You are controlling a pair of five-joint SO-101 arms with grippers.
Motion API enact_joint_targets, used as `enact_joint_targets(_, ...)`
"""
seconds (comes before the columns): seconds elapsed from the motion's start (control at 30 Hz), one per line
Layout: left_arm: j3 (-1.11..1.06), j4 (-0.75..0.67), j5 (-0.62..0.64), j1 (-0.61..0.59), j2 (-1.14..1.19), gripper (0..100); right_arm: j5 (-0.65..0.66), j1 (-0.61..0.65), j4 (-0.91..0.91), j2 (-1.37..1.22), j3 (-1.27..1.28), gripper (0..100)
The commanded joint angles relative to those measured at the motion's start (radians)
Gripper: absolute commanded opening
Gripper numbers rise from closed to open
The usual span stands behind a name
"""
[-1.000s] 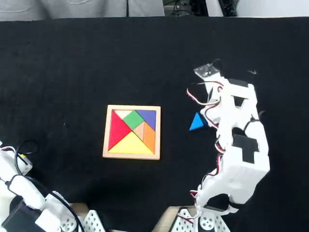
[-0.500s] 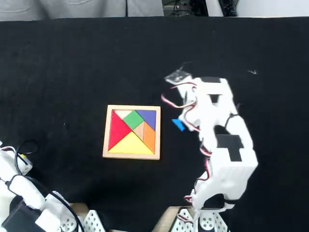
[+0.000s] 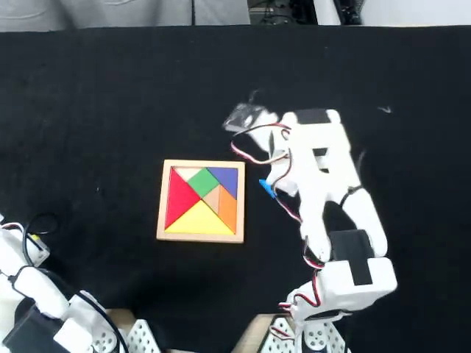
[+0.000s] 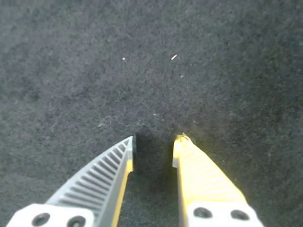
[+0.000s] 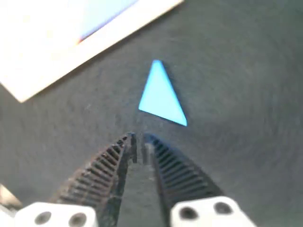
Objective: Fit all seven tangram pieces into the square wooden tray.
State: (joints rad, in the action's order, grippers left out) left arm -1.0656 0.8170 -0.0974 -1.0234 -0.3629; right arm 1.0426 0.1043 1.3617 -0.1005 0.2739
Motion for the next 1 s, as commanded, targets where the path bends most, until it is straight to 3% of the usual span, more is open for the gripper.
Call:
enact_joint_targets(0.0, -0.005, -0.006, -0.009, 0.021, -0.012, 15, 0.210, 0.029, 0.038, 0.013, -0.010, 25.2)
enact_joint_targets(0.1, -0.005, -0.006, -0.009, 0.021, -0.012, 15, 0.324, 0.029, 0.037, -0.047, -0.018, 39.0)
enact_joint_targets(0.17, -0.005, -0.006, -0.009, 0.021, -0.012, 15, 0.344, 0.029, 0.037, -0.079, -0.036, 42.5)
enact_joint_targets(0.47, -0.025, -0.049, -0.009, 0.024, -0.014, 15, 0.341, 0.055, 0.038, -0.157, -0.061, 33.5)
enact_joint_targets(0.97, -0.025, -0.049, -0.009, 0.024, -0.014, 15, 0.285, 0.078, -0.066, -0.223, -0.024, 33.2)
